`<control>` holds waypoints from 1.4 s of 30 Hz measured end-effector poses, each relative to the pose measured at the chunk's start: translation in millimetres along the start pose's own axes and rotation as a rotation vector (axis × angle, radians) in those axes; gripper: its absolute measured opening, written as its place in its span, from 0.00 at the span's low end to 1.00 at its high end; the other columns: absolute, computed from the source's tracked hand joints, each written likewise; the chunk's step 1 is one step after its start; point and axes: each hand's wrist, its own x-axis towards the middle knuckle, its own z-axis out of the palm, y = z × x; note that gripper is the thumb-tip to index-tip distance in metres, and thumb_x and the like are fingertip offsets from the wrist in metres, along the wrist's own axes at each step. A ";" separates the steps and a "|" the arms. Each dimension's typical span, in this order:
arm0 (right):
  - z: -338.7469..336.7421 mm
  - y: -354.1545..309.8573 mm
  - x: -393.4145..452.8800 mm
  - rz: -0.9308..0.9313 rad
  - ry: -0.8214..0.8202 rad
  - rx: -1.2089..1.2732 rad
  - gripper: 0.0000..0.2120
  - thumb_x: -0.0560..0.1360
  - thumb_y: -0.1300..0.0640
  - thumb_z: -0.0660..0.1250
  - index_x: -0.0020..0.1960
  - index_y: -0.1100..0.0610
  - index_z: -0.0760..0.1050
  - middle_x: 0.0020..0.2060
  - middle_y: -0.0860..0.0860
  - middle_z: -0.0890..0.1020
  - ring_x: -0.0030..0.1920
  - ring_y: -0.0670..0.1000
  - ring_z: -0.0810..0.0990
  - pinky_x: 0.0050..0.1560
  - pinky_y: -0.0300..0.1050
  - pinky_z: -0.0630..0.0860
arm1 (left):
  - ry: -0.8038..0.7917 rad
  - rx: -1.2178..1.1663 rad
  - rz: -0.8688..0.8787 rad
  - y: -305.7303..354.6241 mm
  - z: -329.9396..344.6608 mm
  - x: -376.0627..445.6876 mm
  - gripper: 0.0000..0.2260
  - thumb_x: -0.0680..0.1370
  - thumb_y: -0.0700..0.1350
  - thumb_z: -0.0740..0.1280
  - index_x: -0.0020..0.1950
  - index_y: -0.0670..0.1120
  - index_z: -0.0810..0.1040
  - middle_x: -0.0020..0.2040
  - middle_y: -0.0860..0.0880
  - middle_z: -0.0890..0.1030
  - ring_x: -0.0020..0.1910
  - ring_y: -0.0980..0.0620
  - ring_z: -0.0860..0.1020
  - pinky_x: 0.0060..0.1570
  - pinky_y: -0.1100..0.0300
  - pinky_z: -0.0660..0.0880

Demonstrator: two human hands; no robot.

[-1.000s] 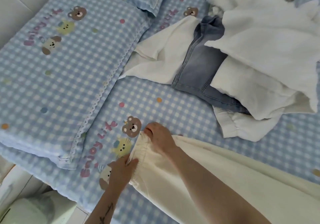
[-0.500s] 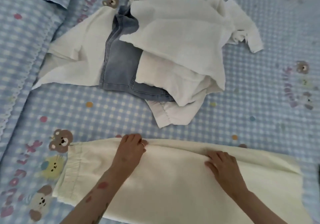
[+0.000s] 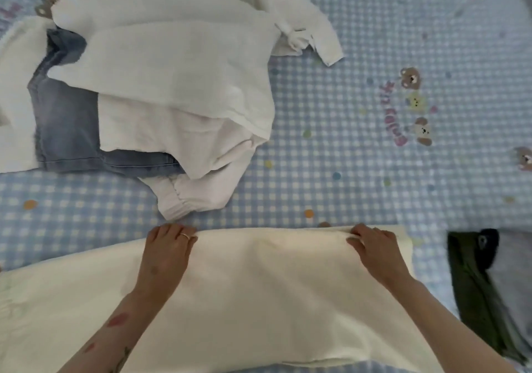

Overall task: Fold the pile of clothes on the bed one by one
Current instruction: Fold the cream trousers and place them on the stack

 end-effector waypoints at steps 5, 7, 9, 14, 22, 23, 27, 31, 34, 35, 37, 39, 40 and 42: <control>-15.1 22.8 30.2 -0.075 0.272 0.051 0.06 0.74 0.56 0.69 0.51 0.54 0.77 0.46 0.49 0.81 0.48 0.55 0.78 0.53 0.49 0.66 | 0.018 0.030 -0.087 54.0 16.4 15.8 0.18 0.67 0.33 0.60 0.54 0.35 0.79 0.50 0.35 0.80 0.50 0.34 0.78 0.49 0.43 0.74; -13.0 37.6 19.1 0.048 0.332 0.076 0.19 0.75 0.53 0.68 0.64 0.56 0.72 0.61 0.54 0.77 0.62 0.57 0.73 0.64 0.52 0.64 | 0.059 -0.004 0.097 97.1 26.3 7.9 0.19 0.73 0.36 0.58 0.61 0.34 0.77 0.59 0.34 0.78 0.60 0.33 0.75 0.60 0.43 0.70; -2.5 53.6 -9.0 0.211 0.357 0.048 0.26 0.79 0.50 0.60 0.73 0.59 0.62 0.72 0.58 0.66 0.72 0.59 0.63 0.72 0.59 0.59 | 0.000 -0.071 0.263 146.9 35.8 -4.4 0.21 0.80 0.46 0.51 0.66 0.36 0.72 0.67 0.37 0.73 0.67 0.38 0.70 0.69 0.49 0.58; 46.7 34.8 -43.6 -0.061 0.234 -0.044 0.27 0.81 0.45 0.46 0.75 0.57 0.58 0.75 0.57 0.59 0.75 0.58 0.57 0.72 0.64 0.52 | -0.161 -0.117 0.349 238.8 70.3 -5.2 0.27 0.78 0.53 0.54 0.72 0.39 0.64 0.73 0.40 0.65 0.73 0.45 0.59 0.69 0.49 0.54; 60.1 94.5 -27.9 0.107 0.183 -0.077 0.28 0.78 0.46 0.47 0.75 0.57 0.60 0.75 0.55 0.59 0.75 0.55 0.58 0.73 0.62 0.52 | -0.204 0.098 0.233 191.8 97.6 -8.5 0.28 0.81 0.57 0.45 0.76 0.42 0.57 0.77 0.42 0.56 0.76 0.46 0.52 0.73 0.47 0.49; 53.1 102.3 -30.8 0.246 0.198 -0.029 0.30 0.78 0.47 0.44 0.75 0.60 0.59 0.75 0.55 0.57 0.75 0.56 0.57 0.73 0.63 0.51 | -0.199 0.100 0.146 174.2 91.9 -18.4 0.29 0.81 0.58 0.43 0.76 0.42 0.55 0.77 0.42 0.55 0.76 0.45 0.52 0.73 0.48 0.48; 49.3 25.9 -43.4 0.232 0.347 0.123 0.28 0.80 0.49 0.47 0.75 0.63 0.57 0.75 0.57 0.54 0.76 0.58 0.55 0.73 0.64 0.51 | -0.215 0.044 -0.114 136.0 70.5 -57.8 0.32 0.80 0.60 0.43 0.76 0.39 0.53 0.77 0.42 0.53 0.77 0.45 0.50 0.74 0.50 0.45; 94.3 -114.5 -56.1 -0.440 0.157 0.080 0.26 0.80 0.46 0.51 0.76 0.54 0.58 0.76 0.54 0.56 0.76 0.56 0.56 0.71 0.63 0.52 | -0.198 0.006 -0.141 123.1 75.4 -72.4 0.30 0.81 0.59 0.45 0.77 0.41 0.53 0.78 0.42 0.52 0.77 0.45 0.51 0.74 0.50 0.45; 112.5 -114.3 -30.9 -0.495 0.121 -0.048 0.27 0.79 0.45 0.53 0.75 0.53 0.60 0.77 0.51 0.54 0.76 0.55 0.55 0.72 0.63 0.52 | -0.150 0.042 -0.216 76.0 72.6 -77.4 0.29 0.80 0.59 0.45 0.78 0.45 0.50 0.78 0.44 0.50 0.77 0.46 0.49 0.74 0.49 0.46; 112.4 -101.0 -26.4 -0.463 0.095 -0.064 0.27 0.79 0.45 0.52 0.75 0.53 0.60 0.77 0.50 0.54 0.76 0.54 0.54 0.72 0.62 0.52 | -0.152 0.057 -0.254 55.5 69.2 -82.1 0.29 0.80 0.59 0.45 0.78 0.45 0.49 0.78 0.45 0.49 0.77 0.47 0.48 0.74 0.49 0.46; 111.1 -82.4 -23.2 -0.423 0.083 -0.093 0.27 0.79 0.45 0.50 0.76 0.53 0.59 0.77 0.49 0.54 0.77 0.53 0.52 0.73 0.62 0.52 | -0.142 0.093 -0.374 3.0 58.1 -103.5 0.30 0.79 0.59 0.45 0.78 0.46 0.48 0.78 0.45 0.49 0.77 0.47 0.48 0.73 0.47 0.47; 107.1 -79.3 -24.8 -0.381 0.071 -0.093 0.27 0.80 0.44 0.45 0.76 0.54 0.58 0.77 0.50 0.53 0.77 0.53 0.52 0.73 0.61 0.51 | -0.126 0.098 -0.569 -52.2 39.2 -130.7 0.32 0.78 0.61 0.43 0.78 0.45 0.48 0.78 0.43 0.52 0.77 0.45 0.50 0.73 0.44 0.50; 104.7 -83.8 -28.3 -0.335 0.078 -0.071 0.28 0.81 0.44 0.42 0.76 0.55 0.59 0.77 0.51 0.54 0.77 0.54 0.52 0.73 0.62 0.51 | -0.113 0.083 -0.674 -74.3 29.4 -142.4 0.33 0.78 0.61 0.43 0.78 0.43 0.48 0.78 0.41 0.52 0.77 0.44 0.51 0.73 0.42 0.52; 100.7 -120.6 -39.9 -0.279 0.130 -0.013 0.30 0.81 0.45 0.39 0.75 0.60 0.59 0.76 0.56 0.56 0.75 0.56 0.55 0.72 0.62 0.51 | -0.092 0.062 -0.770 -104.2 13.1 -158.0 0.34 0.78 0.60 0.43 0.77 0.40 0.49 0.77 0.40 0.53 0.76 0.42 0.52 0.72 0.41 0.52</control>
